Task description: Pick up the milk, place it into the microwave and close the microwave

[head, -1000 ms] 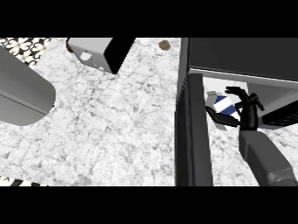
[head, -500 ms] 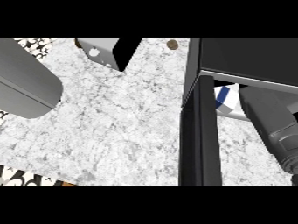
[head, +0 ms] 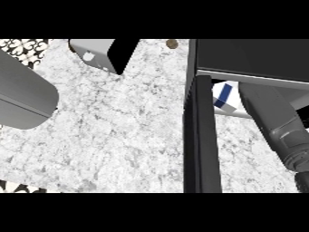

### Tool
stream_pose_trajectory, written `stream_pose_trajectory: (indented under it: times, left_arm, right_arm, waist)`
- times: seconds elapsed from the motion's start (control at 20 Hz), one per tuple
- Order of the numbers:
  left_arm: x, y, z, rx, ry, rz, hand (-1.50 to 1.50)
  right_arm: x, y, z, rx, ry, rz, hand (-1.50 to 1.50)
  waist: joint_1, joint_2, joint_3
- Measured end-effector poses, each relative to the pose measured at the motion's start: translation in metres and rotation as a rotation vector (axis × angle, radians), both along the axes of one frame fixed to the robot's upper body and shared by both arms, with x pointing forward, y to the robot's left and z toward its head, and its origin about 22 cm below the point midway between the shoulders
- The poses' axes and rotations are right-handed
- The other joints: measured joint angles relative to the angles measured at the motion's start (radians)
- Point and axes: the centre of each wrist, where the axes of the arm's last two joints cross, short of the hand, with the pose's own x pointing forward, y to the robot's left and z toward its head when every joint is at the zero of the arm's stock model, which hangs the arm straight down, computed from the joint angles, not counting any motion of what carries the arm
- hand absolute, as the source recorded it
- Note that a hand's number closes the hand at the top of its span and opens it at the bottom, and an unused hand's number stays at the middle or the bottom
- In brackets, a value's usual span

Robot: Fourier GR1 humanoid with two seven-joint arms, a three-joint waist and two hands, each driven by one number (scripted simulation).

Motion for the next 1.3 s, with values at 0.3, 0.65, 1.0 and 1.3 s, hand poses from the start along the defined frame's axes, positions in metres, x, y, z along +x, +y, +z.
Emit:
stream_pose_trajectory:
  times: [0.3, 0.65, 1.0, 1.3]
  left_arm:
    - [0.001, -0.001, -0.006, -0.013, 0.031, -0.007, -1.5]
    - [-0.001, -0.011, -0.015, -0.026, 0.063, -0.014, -1.5]
    - [0.004, -0.027, -0.027, -0.041, 0.065, -0.115, -1.5]
    - [0.012, -0.044, -0.042, -0.03, 0.118, -0.242, -1.5]
  right_arm:
    - [0.002, 0.008, 0.002, 0.018, -0.038, -0.036, -1.5]
    - [0.0, 0.008, -0.001, 0.056, -0.016, -0.016, -1.5]
    - [-0.006, -0.019, -0.008, 0.156, 0.032, 0.063, -1.5]
    - [-0.016, -0.03, -0.024, 0.321, 0.069, 0.211, -1.5]
  waist:
    - [-0.016, 0.004, -0.003]
    - [-0.04, -0.01, -0.007]
    - [-0.073, -0.033, -0.016]
    - [-0.107, -0.052, -0.024]
